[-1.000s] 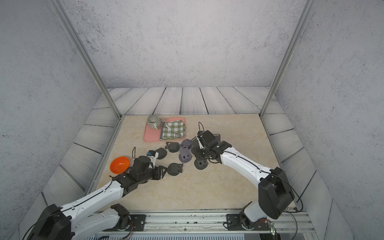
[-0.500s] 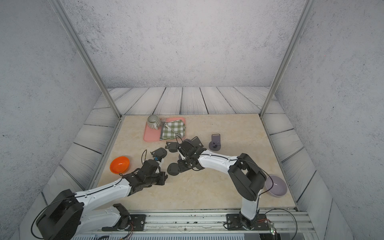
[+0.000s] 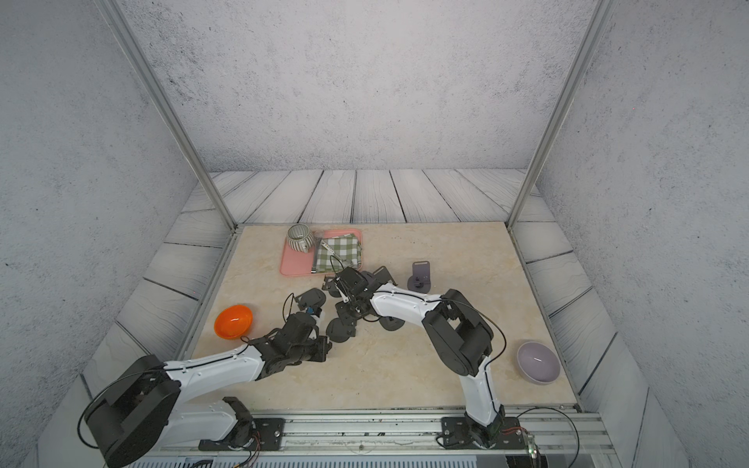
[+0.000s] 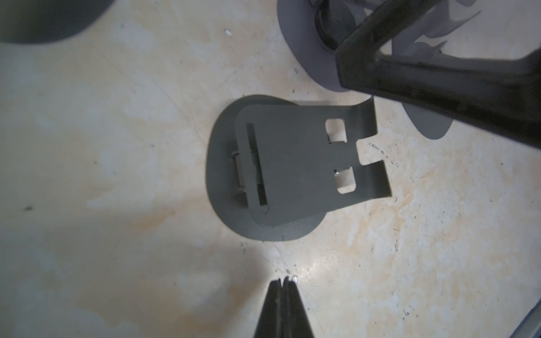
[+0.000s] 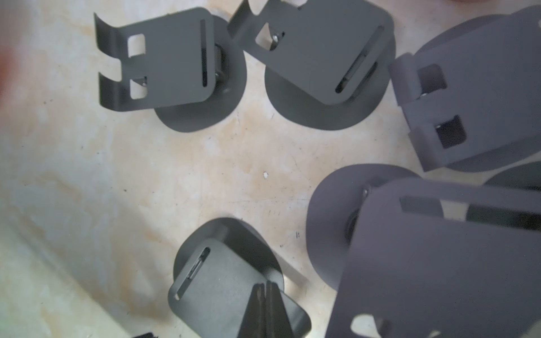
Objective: Open the phone stand
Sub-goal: Adjust the phone stand at the center of the board.
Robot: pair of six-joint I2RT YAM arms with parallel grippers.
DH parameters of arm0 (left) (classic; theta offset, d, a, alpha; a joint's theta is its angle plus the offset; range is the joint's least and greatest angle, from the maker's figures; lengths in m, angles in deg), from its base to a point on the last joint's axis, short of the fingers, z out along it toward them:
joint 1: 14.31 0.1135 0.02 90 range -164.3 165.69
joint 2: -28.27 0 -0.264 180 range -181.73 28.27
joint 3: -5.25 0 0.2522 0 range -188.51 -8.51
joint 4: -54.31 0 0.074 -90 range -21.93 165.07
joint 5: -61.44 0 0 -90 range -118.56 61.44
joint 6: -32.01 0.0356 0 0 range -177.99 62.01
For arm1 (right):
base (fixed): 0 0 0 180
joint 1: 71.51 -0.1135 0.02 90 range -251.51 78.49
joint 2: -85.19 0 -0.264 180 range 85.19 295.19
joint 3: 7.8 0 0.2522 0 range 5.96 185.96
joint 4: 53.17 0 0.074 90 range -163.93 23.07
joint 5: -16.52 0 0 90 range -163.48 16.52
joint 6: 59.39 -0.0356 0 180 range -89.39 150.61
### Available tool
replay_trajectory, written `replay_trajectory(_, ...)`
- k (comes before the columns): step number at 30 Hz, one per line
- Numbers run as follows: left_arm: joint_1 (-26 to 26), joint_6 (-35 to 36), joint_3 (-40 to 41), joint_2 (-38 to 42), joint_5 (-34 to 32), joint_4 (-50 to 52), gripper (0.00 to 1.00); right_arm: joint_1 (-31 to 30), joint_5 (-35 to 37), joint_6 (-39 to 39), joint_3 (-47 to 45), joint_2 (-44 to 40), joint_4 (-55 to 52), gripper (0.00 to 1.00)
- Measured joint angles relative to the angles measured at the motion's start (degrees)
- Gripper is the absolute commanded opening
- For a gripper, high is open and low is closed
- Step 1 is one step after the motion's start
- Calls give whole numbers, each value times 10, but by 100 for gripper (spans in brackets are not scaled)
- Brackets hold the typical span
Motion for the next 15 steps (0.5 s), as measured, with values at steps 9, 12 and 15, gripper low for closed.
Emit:
replay_trajectory(9,0,0,-9,-34,-3,-16,0,0,16,7,-2,8,-6,1)
replay_trajectory(12,0,2,-17,-44,-7,-20,0,0,19,7,-7,7,-6,1)
replay_trajectory(15,0,5,-28,-55,-15,-21,0,0,20,7,-15,7,-6,1)
